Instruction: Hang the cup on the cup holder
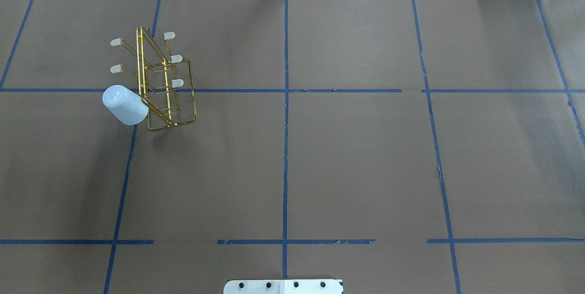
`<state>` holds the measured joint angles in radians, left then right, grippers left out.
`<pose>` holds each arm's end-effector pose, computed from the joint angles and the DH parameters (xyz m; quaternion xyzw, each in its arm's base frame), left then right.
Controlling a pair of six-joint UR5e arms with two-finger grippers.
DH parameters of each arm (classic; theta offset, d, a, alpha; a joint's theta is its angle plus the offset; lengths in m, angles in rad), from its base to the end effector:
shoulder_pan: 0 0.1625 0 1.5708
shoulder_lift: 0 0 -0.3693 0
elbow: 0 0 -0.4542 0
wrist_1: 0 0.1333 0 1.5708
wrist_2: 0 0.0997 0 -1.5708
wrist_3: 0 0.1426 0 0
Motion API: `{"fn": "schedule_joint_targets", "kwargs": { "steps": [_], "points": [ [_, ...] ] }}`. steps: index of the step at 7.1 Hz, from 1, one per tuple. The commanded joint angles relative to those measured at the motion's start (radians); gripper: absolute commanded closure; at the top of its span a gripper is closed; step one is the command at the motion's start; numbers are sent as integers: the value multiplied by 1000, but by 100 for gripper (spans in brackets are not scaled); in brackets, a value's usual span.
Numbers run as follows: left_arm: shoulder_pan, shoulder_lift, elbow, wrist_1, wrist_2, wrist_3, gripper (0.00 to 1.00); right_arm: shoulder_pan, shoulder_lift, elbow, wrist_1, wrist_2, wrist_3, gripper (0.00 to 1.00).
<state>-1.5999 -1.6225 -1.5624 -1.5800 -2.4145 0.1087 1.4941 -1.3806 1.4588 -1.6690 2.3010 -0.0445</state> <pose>-0.0436 -0.5764 0.6011 0.0521 0.4067 0.0470 0.9109 -0.0094 -0.6213 0.5979 -0.0151 -0.3568 -0.0530 0.9325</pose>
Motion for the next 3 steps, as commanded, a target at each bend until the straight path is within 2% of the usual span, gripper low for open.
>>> {"fn": "schedule_joint_targets", "kwargs": {
  "steps": [1,3],
  "points": [
    [0,-2,-1,-2,0,0,0,0,0,0,0,0,0,0],
    [0,-2,2,-2,0,0,0,0,0,0,0,0,2,0]
  ]
}}
